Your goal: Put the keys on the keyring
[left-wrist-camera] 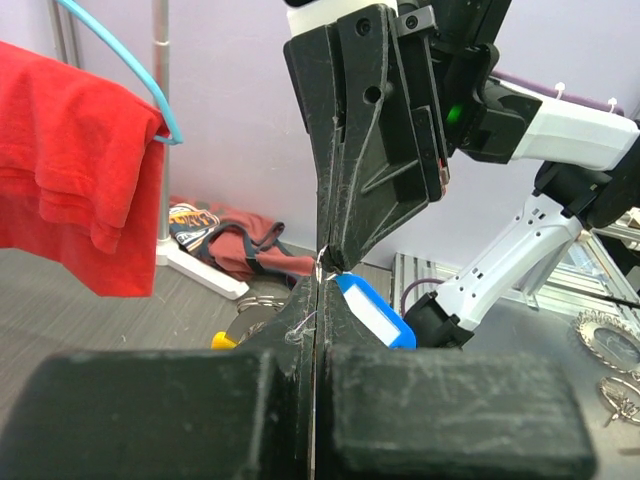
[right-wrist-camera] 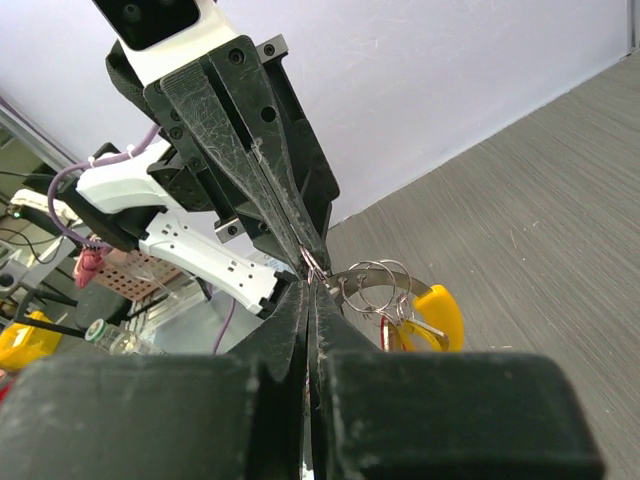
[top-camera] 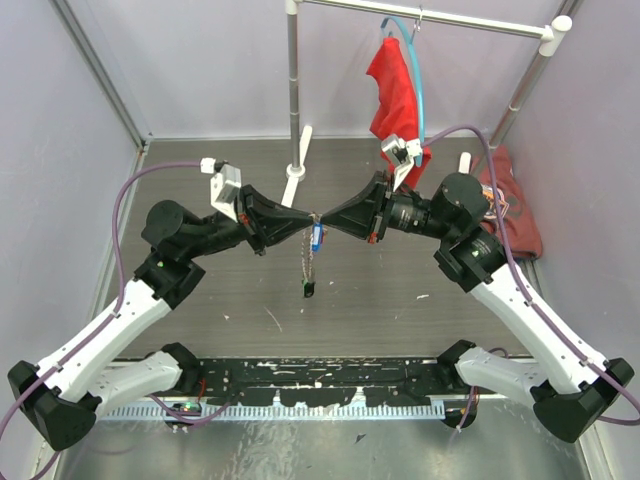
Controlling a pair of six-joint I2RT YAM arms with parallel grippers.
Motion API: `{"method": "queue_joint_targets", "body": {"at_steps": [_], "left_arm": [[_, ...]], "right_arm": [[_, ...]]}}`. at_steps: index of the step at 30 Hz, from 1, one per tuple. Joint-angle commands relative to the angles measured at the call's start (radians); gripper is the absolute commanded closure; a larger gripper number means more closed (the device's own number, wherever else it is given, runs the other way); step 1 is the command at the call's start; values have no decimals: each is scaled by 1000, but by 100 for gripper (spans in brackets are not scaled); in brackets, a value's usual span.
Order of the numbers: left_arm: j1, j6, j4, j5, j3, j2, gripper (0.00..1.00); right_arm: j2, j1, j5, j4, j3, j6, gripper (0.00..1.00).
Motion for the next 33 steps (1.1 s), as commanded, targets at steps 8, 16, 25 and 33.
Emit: {"method": "queue_joint_targets", "body": {"at_steps": [8,16,25,33], "left_arm": [[-1,25,7,-5,55,-11,100],[0,25,12,-1,59,-7,100],[0,25,12,-1,62,-6,100],[-1,25,13,1,61,-6,100]], "right_arm": [[-9,6,12,-118,102,-82,98],[15,6,-23,-163,121,-94,94],[41,6,-39,-179,122,-102,86],[41,6,14,-251,162,-178,68]]}}
